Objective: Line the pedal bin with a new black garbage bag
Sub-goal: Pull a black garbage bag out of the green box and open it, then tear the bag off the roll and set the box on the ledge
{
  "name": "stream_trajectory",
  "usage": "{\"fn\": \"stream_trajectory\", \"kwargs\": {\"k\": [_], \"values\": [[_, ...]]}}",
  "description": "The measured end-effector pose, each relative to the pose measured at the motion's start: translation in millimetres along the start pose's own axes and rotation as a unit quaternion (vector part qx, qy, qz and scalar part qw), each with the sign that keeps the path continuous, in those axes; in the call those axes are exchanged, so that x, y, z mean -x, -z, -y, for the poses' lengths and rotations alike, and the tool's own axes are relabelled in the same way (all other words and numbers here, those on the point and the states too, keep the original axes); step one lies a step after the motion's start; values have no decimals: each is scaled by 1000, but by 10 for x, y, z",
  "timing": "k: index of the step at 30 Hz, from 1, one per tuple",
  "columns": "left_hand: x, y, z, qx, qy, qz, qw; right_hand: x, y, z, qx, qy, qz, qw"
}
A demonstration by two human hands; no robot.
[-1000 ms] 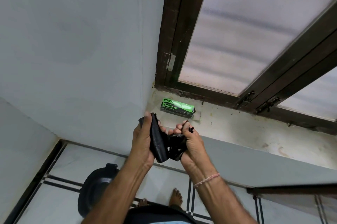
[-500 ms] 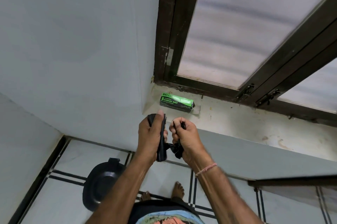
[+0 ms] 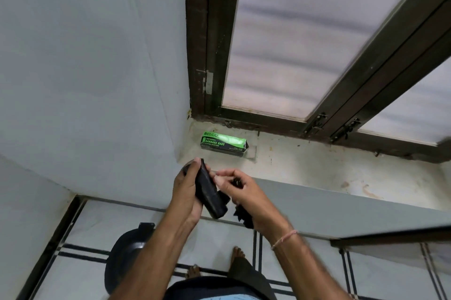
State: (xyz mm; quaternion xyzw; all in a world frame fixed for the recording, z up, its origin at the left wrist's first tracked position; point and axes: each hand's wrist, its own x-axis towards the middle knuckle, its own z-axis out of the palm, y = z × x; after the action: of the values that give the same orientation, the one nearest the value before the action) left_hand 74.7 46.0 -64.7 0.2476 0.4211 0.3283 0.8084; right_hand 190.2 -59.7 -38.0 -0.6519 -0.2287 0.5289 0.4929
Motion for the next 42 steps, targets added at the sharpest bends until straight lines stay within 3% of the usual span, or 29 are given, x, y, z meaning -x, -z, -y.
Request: {"fn": "stream_trajectory", "kwargs": {"k": [3,7,9,11,13,15,17,18,19,21,25,31,38,42], "values": [[-101,-228,-42,82,10,-6,997,-19,83,7,68,5,46,997],[-252,-426,-50,61,-41,-6,997,-198,316,83,20,69,-22,997],[-346,-515,-15,-53,-64,-23,996,-278,487,129,-4,84,-46,995],[-466,-587,18,-241,-126,-64,960,-340,718,174,-23,81,-75,994],[-628,-603,21,-423,-240,-102,867,-414,970,217,-55,78,-103,990],[-831,-568,-1,-604,-298,-48,737,-485,1200,257,-81,76,-116,987],[-993,-544,1,-755,-253,26,604,-551,1381,260,-87,69,-112,987],[-1032,-561,4,-799,-229,45,554,-581,1443,248,-87,67,-108,988],[-1060,-578,13,-819,-219,52,528,-609,1490,234,-85,65,-107,988],[-1087,-616,27,-814,-234,42,530,-659,1553,212,-80,64,-114,988],[-1000,-707,-6,-765,-262,15,588,-733,1649,184,-54,67,-124,988],[-859,-770,-151,-736,-275,-39,617,-720,1803,224,12,78,-88,993],[-712,-869,-180,-743,-293,-46,600,-620,1901,296,114,107,-33,987],[-649,-912,-172,-740,-302,-54,599,-573,1953,291,72,121,-74,987]]}}
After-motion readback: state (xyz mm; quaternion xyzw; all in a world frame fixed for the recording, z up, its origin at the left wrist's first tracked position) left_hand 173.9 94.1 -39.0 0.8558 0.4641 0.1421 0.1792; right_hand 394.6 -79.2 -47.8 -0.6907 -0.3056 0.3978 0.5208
